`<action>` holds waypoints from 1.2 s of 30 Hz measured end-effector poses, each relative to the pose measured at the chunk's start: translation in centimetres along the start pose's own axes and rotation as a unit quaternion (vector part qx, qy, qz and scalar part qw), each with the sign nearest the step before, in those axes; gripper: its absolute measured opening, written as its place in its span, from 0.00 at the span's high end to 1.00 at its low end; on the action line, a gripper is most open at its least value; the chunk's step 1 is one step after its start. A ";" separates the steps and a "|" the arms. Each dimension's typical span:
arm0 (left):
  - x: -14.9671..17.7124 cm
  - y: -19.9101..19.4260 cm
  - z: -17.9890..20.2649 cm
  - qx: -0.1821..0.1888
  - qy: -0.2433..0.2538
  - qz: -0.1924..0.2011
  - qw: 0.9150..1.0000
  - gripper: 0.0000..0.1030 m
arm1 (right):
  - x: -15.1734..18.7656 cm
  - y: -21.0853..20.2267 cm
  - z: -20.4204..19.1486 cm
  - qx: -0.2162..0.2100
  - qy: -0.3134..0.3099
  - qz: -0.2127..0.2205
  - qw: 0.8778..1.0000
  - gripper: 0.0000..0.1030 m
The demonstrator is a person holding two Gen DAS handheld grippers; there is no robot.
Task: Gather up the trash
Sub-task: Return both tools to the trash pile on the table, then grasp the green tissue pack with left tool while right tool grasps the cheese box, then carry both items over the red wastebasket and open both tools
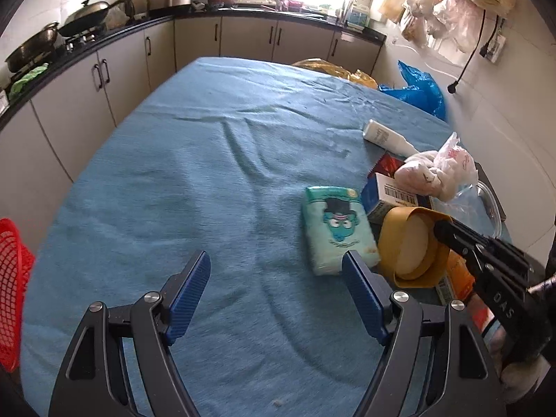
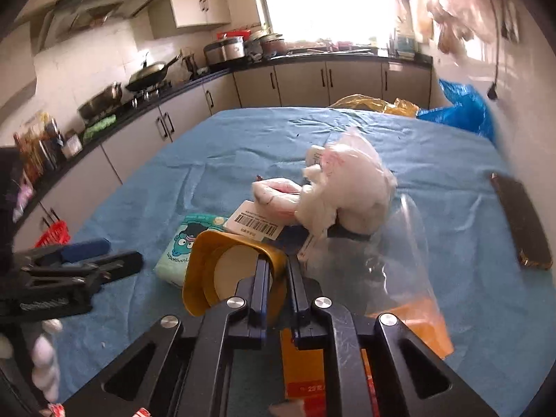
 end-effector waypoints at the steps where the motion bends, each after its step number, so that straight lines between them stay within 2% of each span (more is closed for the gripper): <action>1: 0.0 0.3 0.3 0.000 0.003 -0.002 1.000 0.25 | 0.2 -0.2 0.1 -0.004 0.007 0.002 1.000 0.90; 7: -0.3 2.9 2.8 -0.007 0.038 -0.012 0.999 0.25 | 0.2 -2.7 1.3 -0.011 0.038 0.046 0.998 0.90; 11: -0.7 4.4 3.8 -0.004 0.040 -0.021 0.999 0.25 | 0.2 -4.1 1.7 0.005 0.045 0.071 0.996 0.90; 14: -0.9 5.2 4.3 0.006 0.036 -0.032 0.999 0.25 | 0.3 -4.2 2.4 0.007 0.061 0.073 0.995 0.90; 15: -0.8 5.2 4.5 0.002 0.040 -0.029 0.999 0.30 | 0.3 -4.3 2.7 0.008 0.067 0.075 0.995 0.91; 16: -0.8 5.1 4.6 -0.005 0.044 -0.023 0.999 0.50 | 0.3 -4.4 2.9 0.003 0.072 0.077 0.994 0.91; 17: -0.7 5.0 4.6 -0.008 0.044 -0.021 0.999 0.62 | 0.3 -4.6 3.0 0.001 0.077 0.080 0.994 0.91; 18: -0.9 4.8 4.3 0.001 0.035 -0.027 0.999 0.64 | 0.3 -4.8 3.2 0.001 0.079 0.083 0.993 0.91; 19: -1.0 4.5 3.9 0.011 0.023 -0.033 0.999 0.72 | 0.2 -5.0 3.2 0.000 0.080 0.086 0.993 0.91; 20: -1.0 4.2 3.4 0.015 0.014 -0.036 0.999 0.73 | 0.2 -5.0 3.1 -0.001 0.080 0.088 0.993 0.91; 23: -0.8 2.1 1.9 0.011 0.000 -0.017 1.000 0.74 | 0.2 -5.1 2.5 0.000 0.072 0.089 0.993 0.91; 28: 0.6 -4.0 -2.1 -0.009 -0.012 0.030 0.999 0.74 | 0.4 -4.9 1.4 -0.004 0.057 0.084 0.995 0.91; 33: 2.1 -11.1 -8.7 -0.043 -0.038 0.084 0.995 0.74 | 0.0 -5.3 -0.9 -0.009 0.025 0.078 0.997 0.91; 36: 2.6 -14.7 -14.4 -0.078 -0.075 0.109 0.988 0.74 | -0.2 -5.6 -3.2 -0.027 0.010 0.070 0.997 0.91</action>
Point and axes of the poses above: each gripper's, at about its wrist camera, not at the fingertips, and y roughly the way its jaws point, z to its right, x to its underside, the point moved 1 cm from there along y, roughly the way its jaws point, and after that the axes turned 11 degrees about -y, right-handed, at the moved point
